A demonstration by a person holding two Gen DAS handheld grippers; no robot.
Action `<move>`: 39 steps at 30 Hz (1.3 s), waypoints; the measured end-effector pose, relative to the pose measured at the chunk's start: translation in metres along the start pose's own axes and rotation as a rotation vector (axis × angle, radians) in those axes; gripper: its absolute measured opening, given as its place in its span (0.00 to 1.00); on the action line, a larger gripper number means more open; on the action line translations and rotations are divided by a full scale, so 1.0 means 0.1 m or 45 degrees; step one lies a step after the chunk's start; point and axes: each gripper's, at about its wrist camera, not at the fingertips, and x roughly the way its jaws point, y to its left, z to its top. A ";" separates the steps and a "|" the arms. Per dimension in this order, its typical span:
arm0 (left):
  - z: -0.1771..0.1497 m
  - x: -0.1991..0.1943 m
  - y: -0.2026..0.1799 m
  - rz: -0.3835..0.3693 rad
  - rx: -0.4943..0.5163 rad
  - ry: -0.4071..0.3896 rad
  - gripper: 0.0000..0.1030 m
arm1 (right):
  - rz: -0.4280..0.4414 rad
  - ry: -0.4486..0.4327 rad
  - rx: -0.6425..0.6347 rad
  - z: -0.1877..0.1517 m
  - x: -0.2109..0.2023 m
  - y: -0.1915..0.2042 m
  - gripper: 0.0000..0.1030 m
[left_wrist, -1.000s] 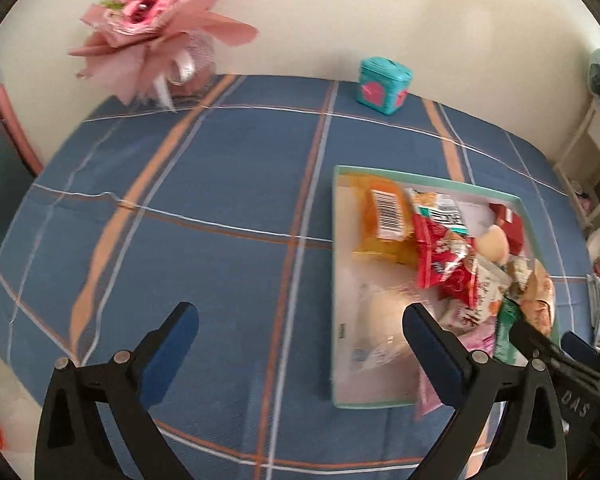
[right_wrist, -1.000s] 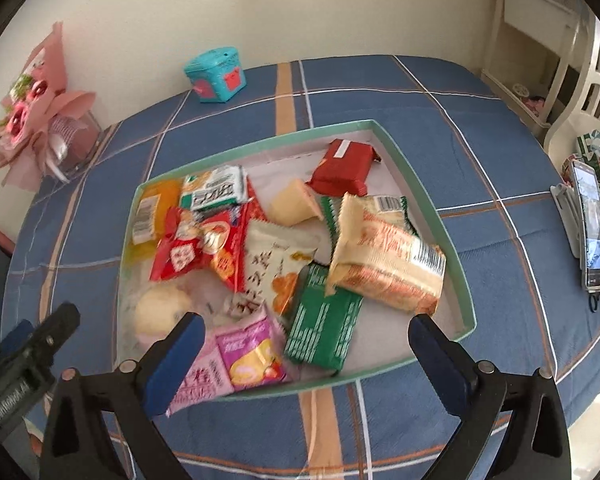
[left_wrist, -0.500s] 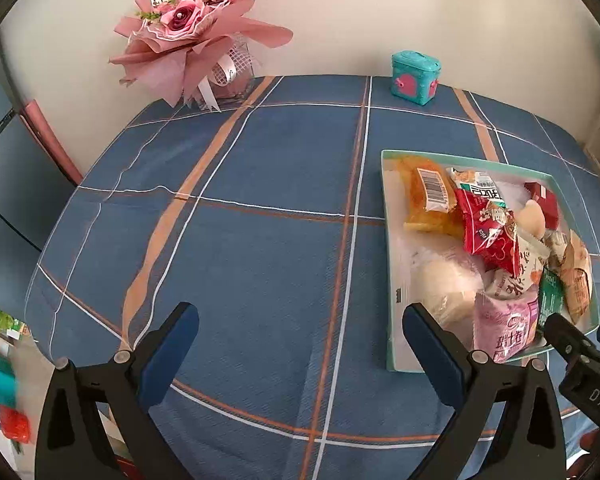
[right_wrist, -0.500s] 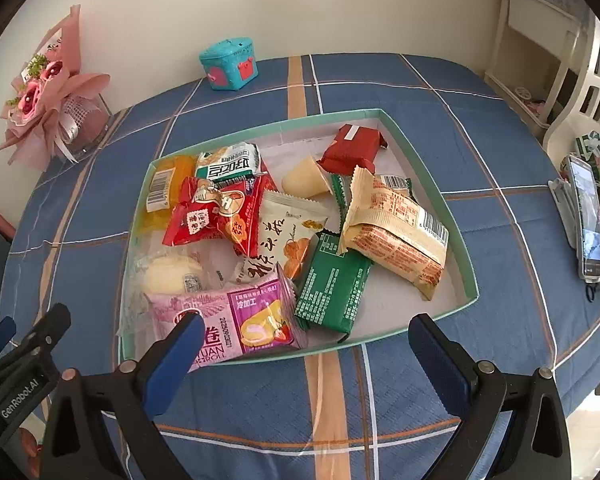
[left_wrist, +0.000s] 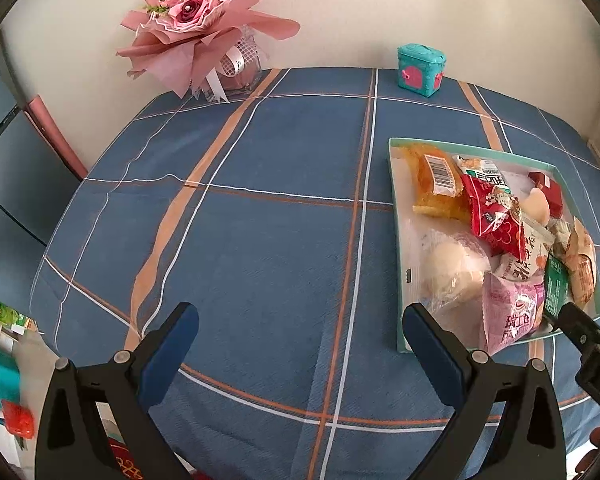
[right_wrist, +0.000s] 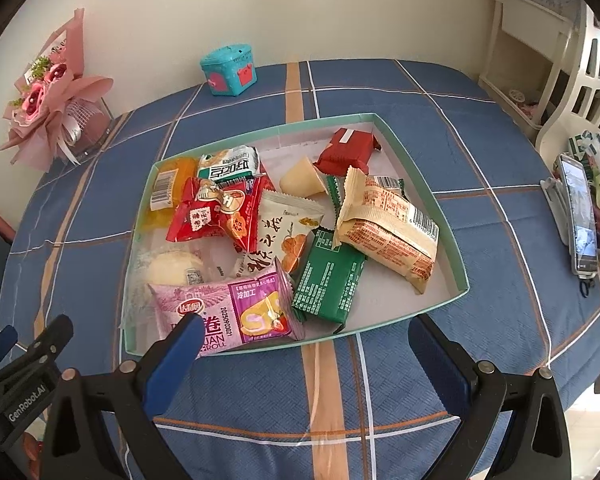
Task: Organize snacks
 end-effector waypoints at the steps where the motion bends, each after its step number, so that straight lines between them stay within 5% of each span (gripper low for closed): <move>1: 0.00 0.00 0.01 -0.002 0.003 -0.002 0.99 | -0.001 -0.001 0.000 0.00 0.00 0.00 1.00; 39: 0.03 0.17 0.19 -0.046 -0.033 0.035 0.99 | -0.035 0.023 -0.027 0.03 0.07 0.06 1.00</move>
